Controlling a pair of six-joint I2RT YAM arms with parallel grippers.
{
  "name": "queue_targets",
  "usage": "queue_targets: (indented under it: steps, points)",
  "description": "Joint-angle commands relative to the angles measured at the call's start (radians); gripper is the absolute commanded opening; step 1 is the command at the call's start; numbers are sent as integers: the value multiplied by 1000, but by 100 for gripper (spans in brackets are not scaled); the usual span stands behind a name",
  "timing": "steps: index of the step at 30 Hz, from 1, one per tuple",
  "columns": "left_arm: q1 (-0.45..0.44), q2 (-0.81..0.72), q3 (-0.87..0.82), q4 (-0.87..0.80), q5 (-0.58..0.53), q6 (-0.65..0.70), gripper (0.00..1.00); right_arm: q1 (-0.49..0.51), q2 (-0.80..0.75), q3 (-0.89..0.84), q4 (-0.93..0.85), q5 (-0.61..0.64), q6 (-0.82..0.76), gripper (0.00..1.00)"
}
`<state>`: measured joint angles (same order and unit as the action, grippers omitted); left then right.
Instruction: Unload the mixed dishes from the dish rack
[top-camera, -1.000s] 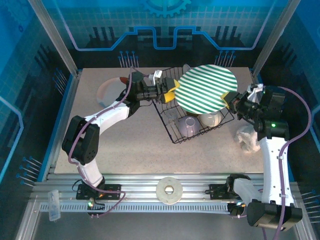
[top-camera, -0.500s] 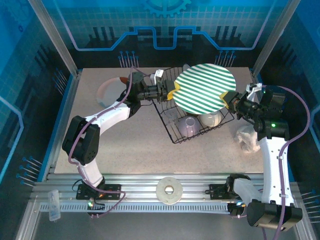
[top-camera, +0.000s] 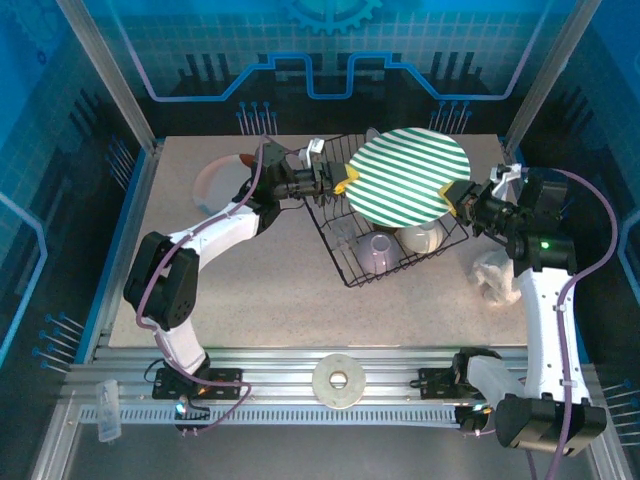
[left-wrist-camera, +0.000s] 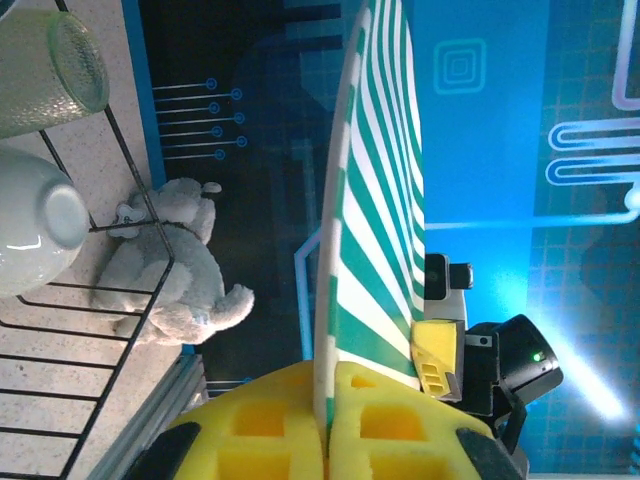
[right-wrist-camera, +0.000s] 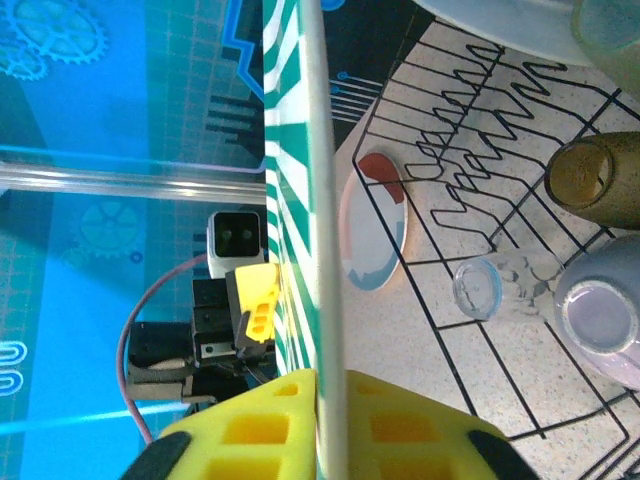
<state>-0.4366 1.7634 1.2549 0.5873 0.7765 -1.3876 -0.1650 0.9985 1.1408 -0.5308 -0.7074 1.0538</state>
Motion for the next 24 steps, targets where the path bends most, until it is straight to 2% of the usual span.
queue_targets:
  steps: [1, 3, 5, 12, 18, 24]
  points:
    - [-9, -50, 28, 23, -67, -10, 0, 33, -1, 48, 111, -39, -15, 50]
    - [-3, -68, 32, 1, -109, 9, 0, 40, 7, 41, 160, -37, -5, 83]
    - [10, -88, 28, -17, -155, 22, 0, 56, 22, 48, 189, -25, -11, 100]
    - [137, -179, 10, -53, -234, 57, 0, 150, 98, 132, 245, 41, -62, 100]
    - [303, -298, -85, -70, -286, 95, 0, 216, 184, 212, 223, 67, -128, 100]
    - [491, -394, -237, -89, -282, 134, 0, 254, 236, 233, 232, 48, -168, 100]
